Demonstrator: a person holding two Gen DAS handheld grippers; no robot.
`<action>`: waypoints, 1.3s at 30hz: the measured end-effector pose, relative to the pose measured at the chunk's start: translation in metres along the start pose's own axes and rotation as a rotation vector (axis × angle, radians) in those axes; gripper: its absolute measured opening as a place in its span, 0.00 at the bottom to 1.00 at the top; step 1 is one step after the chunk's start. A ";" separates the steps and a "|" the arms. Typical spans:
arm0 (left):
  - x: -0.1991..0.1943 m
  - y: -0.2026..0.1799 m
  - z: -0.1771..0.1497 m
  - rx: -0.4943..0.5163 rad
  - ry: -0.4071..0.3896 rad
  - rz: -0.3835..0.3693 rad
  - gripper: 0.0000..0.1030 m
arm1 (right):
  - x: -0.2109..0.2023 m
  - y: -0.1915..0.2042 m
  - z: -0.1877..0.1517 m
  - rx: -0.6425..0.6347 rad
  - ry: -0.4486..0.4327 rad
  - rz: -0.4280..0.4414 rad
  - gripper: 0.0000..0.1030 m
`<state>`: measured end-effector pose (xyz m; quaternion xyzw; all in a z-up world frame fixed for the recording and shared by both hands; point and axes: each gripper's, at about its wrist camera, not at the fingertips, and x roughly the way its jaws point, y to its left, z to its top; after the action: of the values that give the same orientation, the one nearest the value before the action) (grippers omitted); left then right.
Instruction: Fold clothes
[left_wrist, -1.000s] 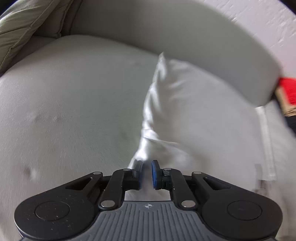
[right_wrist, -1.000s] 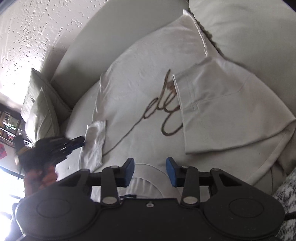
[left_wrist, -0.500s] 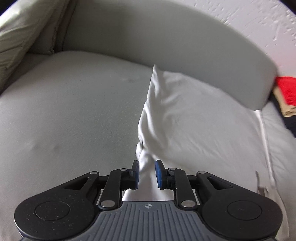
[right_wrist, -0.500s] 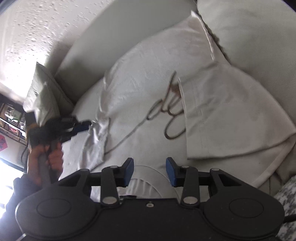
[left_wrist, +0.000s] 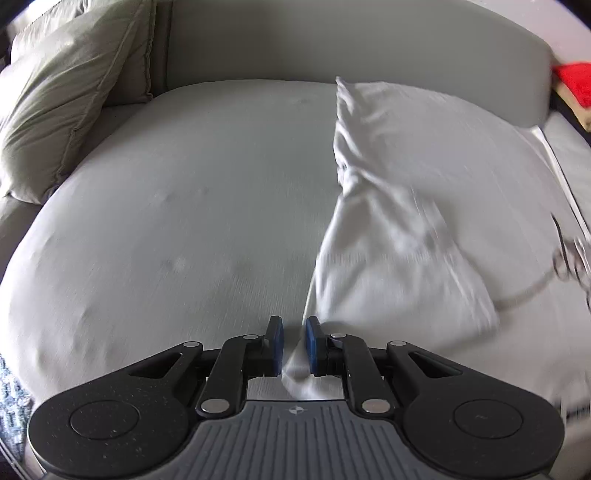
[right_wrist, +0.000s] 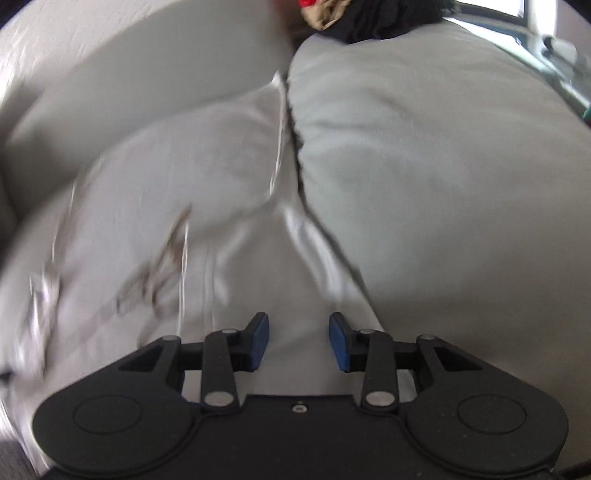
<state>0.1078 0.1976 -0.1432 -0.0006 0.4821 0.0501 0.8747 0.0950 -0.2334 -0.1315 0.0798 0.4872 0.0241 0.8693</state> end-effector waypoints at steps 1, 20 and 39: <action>-0.004 0.001 -0.005 0.010 0.000 0.007 0.12 | -0.008 -0.003 -0.007 -0.015 0.010 0.000 0.35; -0.036 -0.057 -0.003 0.089 -0.081 -0.069 0.19 | -0.027 0.013 0.003 0.015 -0.017 0.182 0.19; -0.090 -0.061 -0.072 0.150 -0.070 -0.158 0.15 | -0.076 0.004 -0.054 0.030 0.079 0.276 0.22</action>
<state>0.0052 0.1255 -0.1089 0.0283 0.4523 -0.0552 0.8897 0.0097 -0.2320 -0.0948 0.1578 0.5058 0.1393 0.8366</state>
